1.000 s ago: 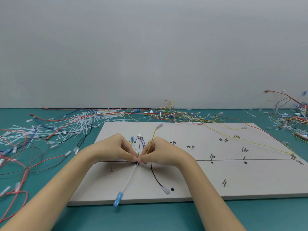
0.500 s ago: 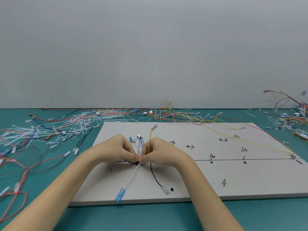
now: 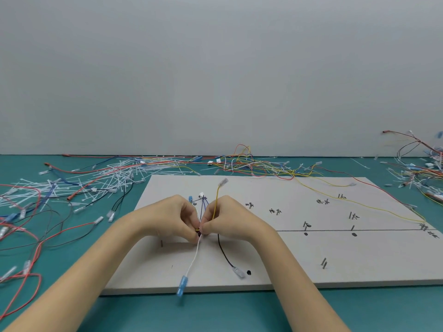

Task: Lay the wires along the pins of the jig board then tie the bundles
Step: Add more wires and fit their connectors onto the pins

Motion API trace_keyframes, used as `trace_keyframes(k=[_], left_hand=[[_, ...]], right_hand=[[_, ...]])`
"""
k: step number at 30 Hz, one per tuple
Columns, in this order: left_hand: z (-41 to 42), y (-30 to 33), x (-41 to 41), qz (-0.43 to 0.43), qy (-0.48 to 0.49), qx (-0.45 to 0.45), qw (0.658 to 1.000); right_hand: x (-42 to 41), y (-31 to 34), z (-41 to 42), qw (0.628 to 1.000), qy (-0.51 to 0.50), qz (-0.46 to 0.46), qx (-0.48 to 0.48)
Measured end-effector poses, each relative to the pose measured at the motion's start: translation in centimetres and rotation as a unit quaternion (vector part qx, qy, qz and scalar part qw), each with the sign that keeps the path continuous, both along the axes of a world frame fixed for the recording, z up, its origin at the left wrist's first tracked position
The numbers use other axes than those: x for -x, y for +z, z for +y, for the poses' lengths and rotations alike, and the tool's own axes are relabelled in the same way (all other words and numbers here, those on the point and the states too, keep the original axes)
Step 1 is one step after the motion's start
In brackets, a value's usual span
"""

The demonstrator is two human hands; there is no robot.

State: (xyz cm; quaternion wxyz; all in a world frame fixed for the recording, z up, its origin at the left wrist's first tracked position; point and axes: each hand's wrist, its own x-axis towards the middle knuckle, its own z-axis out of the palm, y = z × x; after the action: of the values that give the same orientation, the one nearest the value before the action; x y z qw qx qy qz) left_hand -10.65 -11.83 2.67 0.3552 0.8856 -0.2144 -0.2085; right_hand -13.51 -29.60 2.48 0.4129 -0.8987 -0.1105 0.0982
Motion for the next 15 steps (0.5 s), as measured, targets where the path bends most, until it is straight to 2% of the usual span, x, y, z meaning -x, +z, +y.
trace_keyframes(k=[10, 15], left_hand=[[0.08, 0.41, 0.22, -0.012, -0.02, -0.05, 0.998], [0.37, 0.71, 0.2, -0.002, -0.027, -0.035, 0.999]], right_hand=[[-0.12, -0.26, 0.22, 1.0, -0.006, -0.005, -0.022], [-0.07, -0.24, 0.27, 1.0, -0.007, -0.004, -0.021]])
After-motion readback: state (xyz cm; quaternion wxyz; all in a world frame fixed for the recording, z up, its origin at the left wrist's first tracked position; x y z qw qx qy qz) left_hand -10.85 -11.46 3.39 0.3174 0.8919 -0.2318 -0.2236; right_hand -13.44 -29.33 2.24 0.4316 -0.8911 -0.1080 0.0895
